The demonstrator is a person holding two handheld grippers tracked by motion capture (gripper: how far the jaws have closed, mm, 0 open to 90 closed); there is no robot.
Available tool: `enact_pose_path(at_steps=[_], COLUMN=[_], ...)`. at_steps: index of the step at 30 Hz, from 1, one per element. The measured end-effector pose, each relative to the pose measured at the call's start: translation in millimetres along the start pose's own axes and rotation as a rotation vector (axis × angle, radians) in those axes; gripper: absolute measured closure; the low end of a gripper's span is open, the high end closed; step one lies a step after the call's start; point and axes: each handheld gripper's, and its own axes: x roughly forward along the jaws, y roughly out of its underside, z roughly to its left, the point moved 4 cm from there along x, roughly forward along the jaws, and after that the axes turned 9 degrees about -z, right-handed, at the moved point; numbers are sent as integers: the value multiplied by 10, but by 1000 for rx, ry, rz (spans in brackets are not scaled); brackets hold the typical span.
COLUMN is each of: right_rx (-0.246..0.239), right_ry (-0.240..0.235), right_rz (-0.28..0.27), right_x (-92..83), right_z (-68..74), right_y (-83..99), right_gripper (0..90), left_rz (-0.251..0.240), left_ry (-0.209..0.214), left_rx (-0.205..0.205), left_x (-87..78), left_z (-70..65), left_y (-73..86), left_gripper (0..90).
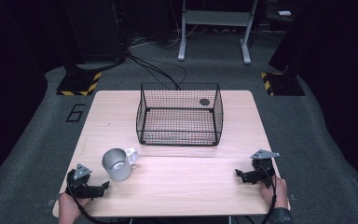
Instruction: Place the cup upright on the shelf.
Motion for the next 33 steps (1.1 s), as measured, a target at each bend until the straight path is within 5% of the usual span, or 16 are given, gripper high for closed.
enact_pose_path(at_steps=[24, 33], right_rx=[-1, -1], right_ry=[0, 0], right_rz=[1, 0], right_x=[9, 10], right_z=[-3, -3], right_y=[-8, -8], right_gripper=[0, 0], left_rz=[9, -76], left_ry=[20, 66], left_rx=[-6, -15], left_x=[-49, -224], left_z=[-13, -133], left_y=[-9, -191], left_gripper=[1, 1])
